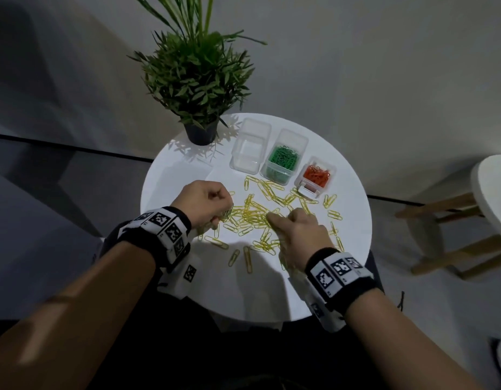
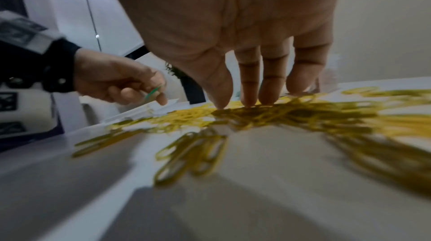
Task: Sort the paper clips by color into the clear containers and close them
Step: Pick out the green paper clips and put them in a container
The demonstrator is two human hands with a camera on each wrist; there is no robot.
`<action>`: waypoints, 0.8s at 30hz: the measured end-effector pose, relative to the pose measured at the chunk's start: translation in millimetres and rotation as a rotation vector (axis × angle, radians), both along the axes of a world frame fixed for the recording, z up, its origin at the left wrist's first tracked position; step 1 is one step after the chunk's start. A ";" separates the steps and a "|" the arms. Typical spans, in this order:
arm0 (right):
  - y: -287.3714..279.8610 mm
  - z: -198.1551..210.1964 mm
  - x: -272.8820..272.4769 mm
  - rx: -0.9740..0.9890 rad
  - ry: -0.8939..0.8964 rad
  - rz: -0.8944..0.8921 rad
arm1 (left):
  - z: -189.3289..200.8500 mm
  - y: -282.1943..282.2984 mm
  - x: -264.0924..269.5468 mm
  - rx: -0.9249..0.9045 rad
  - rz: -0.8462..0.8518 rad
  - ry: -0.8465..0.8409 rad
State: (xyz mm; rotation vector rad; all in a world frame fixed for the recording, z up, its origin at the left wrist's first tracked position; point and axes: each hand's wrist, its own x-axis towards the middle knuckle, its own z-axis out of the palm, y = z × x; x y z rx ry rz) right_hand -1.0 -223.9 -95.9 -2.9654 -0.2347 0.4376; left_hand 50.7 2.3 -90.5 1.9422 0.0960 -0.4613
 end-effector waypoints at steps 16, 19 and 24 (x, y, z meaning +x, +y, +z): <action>-64.4 17.7 -14.9 0.020 0.231 -0.346 | 11.2 9.4 -4.3 -0.207 0.146 0.053; -51.1 17.9 -19.3 0.055 0.263 -0.277 | 11.4 14.1 -12.5 -0.274 0.153 0.096; -35.1 14.3 -21.1 0.303 0.118 -0.253 | 21.9 12.7 -11.3 -0.195 0.139 0.002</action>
